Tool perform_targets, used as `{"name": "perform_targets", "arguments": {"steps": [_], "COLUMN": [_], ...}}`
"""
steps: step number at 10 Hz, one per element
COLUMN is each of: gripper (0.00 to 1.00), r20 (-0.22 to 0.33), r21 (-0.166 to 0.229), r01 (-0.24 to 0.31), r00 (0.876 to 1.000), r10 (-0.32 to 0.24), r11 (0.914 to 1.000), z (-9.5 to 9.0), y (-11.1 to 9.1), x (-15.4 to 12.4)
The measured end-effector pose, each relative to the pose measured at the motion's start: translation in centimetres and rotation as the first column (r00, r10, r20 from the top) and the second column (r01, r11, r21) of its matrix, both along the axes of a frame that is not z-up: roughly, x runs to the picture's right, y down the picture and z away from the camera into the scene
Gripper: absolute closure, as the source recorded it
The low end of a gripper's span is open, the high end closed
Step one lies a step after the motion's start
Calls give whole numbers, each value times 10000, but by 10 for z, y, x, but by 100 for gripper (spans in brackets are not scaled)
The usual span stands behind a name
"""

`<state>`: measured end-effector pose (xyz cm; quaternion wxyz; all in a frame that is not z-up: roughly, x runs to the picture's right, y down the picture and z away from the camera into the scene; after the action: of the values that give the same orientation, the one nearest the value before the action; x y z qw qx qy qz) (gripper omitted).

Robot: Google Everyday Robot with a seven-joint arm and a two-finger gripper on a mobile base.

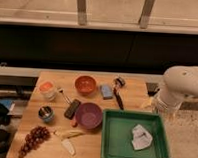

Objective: Stack bowls on top of each other

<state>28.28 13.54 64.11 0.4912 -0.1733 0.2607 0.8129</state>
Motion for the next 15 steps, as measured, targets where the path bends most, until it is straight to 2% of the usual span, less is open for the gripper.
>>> {"name": "perform_targets", "arguments": {"steps": [12, 14, 15], "gripper": [20, 20, 20], "r20": [4, -59, -129], "r21": [-1, 179, 510], "r01": [3, 204, 468], "r00": [10000, 9998, 9989], "r10": [-3, -203, -462], "r11": [10000, 9996, 9976], "z": [0, 1, 4], "y": [0, -1, -7], "x": [0, 1, -1]}}
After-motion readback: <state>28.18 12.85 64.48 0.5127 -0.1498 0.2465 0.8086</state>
